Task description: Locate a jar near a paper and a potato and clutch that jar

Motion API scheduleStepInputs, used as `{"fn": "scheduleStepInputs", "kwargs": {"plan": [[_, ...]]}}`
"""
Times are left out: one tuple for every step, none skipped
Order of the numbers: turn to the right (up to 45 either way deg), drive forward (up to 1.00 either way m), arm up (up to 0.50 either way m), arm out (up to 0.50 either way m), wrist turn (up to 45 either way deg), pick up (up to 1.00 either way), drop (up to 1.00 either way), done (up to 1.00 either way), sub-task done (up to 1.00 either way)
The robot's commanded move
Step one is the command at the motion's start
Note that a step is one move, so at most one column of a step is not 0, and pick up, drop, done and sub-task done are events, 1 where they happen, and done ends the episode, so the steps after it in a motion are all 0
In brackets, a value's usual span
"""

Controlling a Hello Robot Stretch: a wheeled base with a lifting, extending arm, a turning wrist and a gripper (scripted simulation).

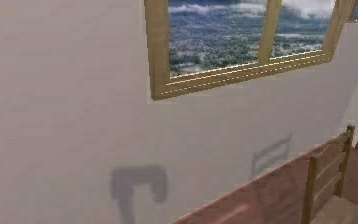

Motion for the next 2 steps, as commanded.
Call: {"fn": "scheduleStepInputs", "kwargs": {"plan": [[45.0,0.0,0.0,0.0,0.0,0.0,0.0,0.0,0.0],[24.0,0.0,0.0,0.0,0.0,0.0,0.0,0.0,0.0]]}}
